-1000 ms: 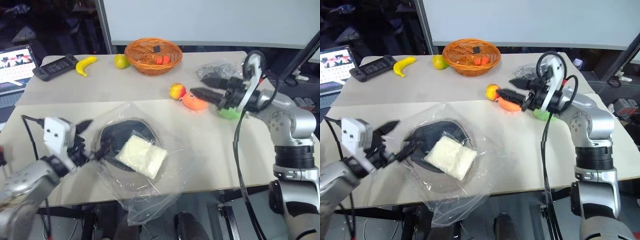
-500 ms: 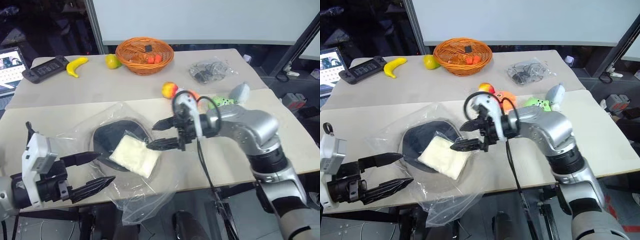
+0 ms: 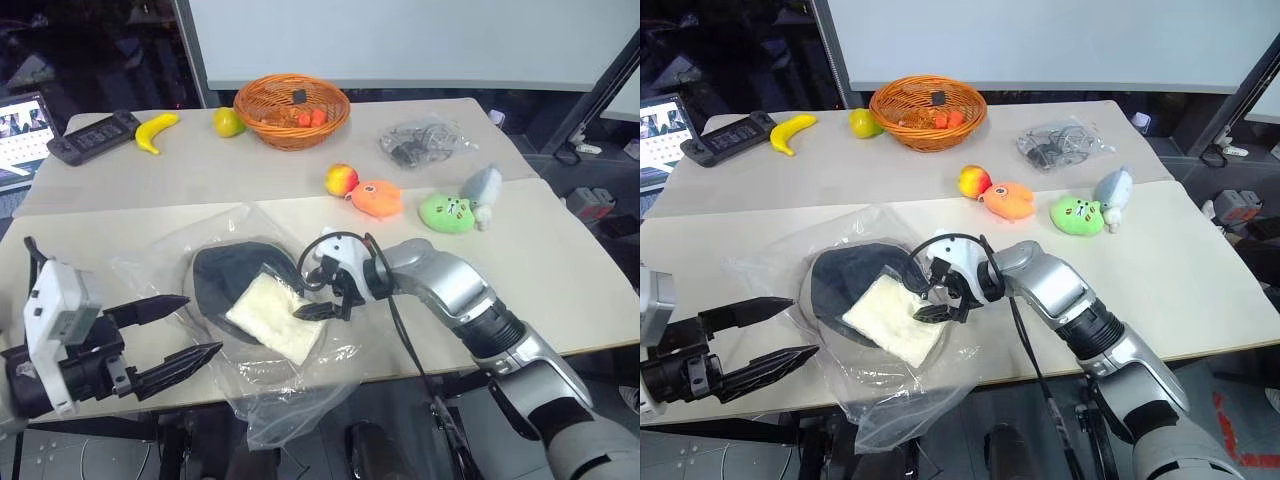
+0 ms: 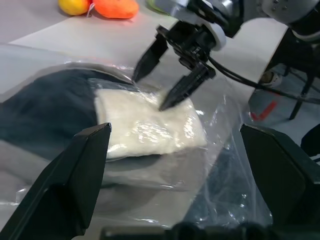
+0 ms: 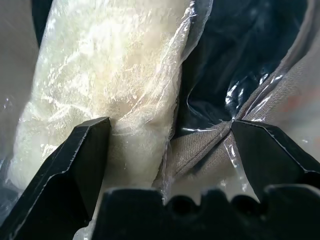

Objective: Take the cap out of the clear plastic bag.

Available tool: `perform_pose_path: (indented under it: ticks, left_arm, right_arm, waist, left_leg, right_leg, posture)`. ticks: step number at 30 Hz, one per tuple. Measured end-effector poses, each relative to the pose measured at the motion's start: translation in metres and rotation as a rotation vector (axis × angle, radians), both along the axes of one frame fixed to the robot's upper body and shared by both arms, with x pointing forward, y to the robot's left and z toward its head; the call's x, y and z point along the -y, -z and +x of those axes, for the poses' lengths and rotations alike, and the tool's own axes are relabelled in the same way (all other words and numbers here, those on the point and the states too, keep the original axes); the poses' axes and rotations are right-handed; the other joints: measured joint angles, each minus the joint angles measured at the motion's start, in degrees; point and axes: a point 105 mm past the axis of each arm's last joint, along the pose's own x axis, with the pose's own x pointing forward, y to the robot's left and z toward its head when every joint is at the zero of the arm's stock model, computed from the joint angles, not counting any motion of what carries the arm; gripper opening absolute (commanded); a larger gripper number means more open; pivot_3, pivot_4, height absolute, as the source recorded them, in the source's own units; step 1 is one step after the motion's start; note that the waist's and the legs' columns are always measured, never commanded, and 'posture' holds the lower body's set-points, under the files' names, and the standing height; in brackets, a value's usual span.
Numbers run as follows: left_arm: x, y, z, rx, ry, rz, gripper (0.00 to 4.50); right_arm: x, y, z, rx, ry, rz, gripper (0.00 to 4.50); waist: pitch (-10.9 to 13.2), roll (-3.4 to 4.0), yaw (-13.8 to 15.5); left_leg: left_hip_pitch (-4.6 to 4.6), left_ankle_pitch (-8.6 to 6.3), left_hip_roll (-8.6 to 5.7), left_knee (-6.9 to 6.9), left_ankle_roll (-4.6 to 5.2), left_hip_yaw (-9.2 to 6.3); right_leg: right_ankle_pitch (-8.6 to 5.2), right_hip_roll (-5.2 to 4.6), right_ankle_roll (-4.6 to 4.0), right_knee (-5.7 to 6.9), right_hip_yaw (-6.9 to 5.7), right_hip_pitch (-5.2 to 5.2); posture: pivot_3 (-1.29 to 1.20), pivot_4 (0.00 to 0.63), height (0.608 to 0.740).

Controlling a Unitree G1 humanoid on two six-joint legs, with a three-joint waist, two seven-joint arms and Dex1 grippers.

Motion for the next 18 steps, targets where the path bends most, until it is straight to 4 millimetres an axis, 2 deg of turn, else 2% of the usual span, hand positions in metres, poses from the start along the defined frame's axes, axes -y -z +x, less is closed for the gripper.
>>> perform_pose_path:
  ticks: [1,3,4,15,18]
  left_arm:
    - [0.0,0.0,0.001,0.002,-0.002,0.002,4.44]
    - [0.001,0.001,0.003,0.003,-0.003,0.0,4.5]
    - [0.001,0.001,0.003,0.004,-0.005,0.002,4.5]
    - [0.003,0.005,0.014,0.023,-0.013,0.003,4.5]
    - [0.003,0.006,0.014,0.019,-0.014,0.006,4.5]
  right_arm:
    - [0.0,0.001,-0.001,0.0,-0.005,-0.003,4.44]
    - [-0.001,0.002,-0.002,0.005,-0.011,-0.01,3.92]
    - [-0.001,0.002,-0.002,0.007,-0.013,-0.014,3.79]
    - [-0.008,0.01,-0.008,-0.008,-0.032,-0.005,0.08]
    - [-0.008,0.01,-0.008,-0.002,-0.03,-0.007,0.08]
  waist:
    - [0.0,0.0,0.0]
    - [0.0,0.0,0.0]
    - [0.0,-0.01,0.0]
    - [0.0,-0.04,0.1]
    - [0.0,-0.04,0.2]
  left_leg:
    - [0.01,0.0,0.0,0.0,0.0,0.0]
    - [0.01,0.0,0.0,-0.01,0.0,0.0]
    - [0.0,0.0,0.0,-0.01,0.0,0.0]
    - [0.02,0.0,0.02,0.02,0.0,0.01]
    - [0.02,0.0,0.02,0.02,0.0,0.01]
  right_leg:
    - [0.0,0.01,0.0,0.0,0.0,0.0]
    - [0.0,0.01,0.0,0.0,0.0,0.0]
    - [0.0,0.01,0.0,0.0,0.0,0.0]
    - [0.0,0.04,-0.01,0.09,0.02,0.0]
    - [0.0,0.04,0.0,0.09,0.01,0.0]
  posture:
    - [0.0,0.15,0.74]
    - [0.0,0.15,0.74]
    - [0.0,0.15,0.74]
    - [0.0,0.15,0.74]
    - [0.0,0.15,0.74]
